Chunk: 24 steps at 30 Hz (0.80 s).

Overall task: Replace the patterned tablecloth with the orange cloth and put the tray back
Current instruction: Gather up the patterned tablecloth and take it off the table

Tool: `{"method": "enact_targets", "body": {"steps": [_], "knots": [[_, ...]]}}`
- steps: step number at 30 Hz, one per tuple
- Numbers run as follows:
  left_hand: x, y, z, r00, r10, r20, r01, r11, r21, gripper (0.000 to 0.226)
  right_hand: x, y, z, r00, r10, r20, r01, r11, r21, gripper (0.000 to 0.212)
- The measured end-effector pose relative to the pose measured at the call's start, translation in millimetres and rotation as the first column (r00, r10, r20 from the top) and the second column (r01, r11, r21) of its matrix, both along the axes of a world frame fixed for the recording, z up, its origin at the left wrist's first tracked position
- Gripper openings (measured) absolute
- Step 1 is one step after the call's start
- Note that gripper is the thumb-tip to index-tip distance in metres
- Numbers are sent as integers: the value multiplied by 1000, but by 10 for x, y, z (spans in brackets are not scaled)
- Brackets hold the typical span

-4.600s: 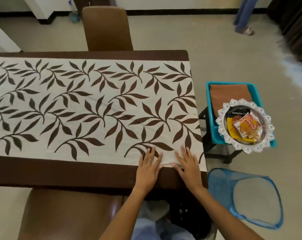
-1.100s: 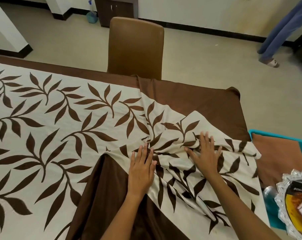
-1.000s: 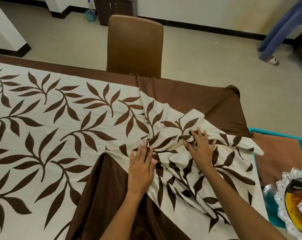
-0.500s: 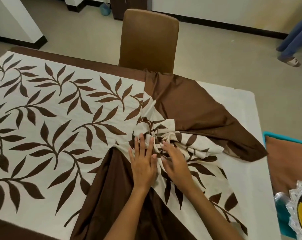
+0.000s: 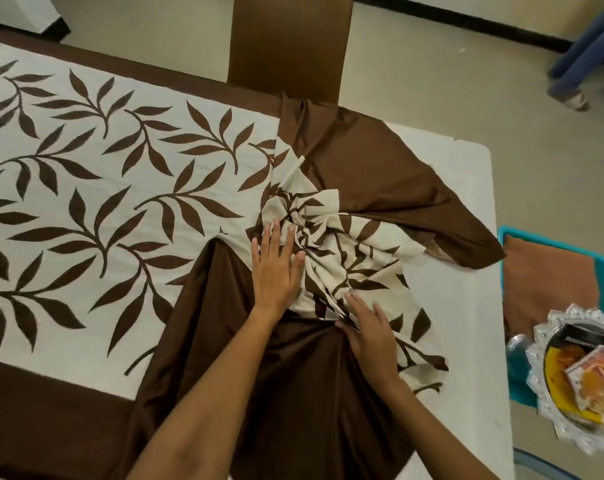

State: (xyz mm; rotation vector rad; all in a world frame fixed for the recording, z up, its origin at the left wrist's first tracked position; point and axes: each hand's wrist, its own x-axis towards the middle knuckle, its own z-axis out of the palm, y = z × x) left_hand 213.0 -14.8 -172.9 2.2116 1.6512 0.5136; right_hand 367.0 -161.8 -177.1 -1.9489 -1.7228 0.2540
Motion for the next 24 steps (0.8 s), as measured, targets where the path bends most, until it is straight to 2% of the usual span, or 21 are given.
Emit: {"method": "enact_targets", "body": {"steps": [5,8,12,17,19,21,24], "knots": [[-237,-202,319,995,75,64,-80,994,71,57,-50,416,336,993,-18,-120,36,988,148,44],[-502,-281,576,987,142,72,-151,978,141,56,-276,913,706,993,98,-68,-71,944,322,34],[-835,-253,825,964,259,58,-265,942,208,58,-760,1879,1097,974,225,-24,-196,892,408,23],[-1046,-145,892,900,418,126,-436,871,225,62,-1488,2682,1358,973,229,20,-209,843,495,25],[-1058,-106,864,877,457,150,-480,850,219,62,-1632,2734,1227,963,243,118,-269,888,373,35],[-1037,-88,819,870,470,149,-492,848,196,62,-1621,2659,928,949,234,210,-265,955,132,52],[-948,-28,718,882,454,129,-470,867,165,61,-1406,2407,336,891,325,318,-270,941,-205,64]]}}
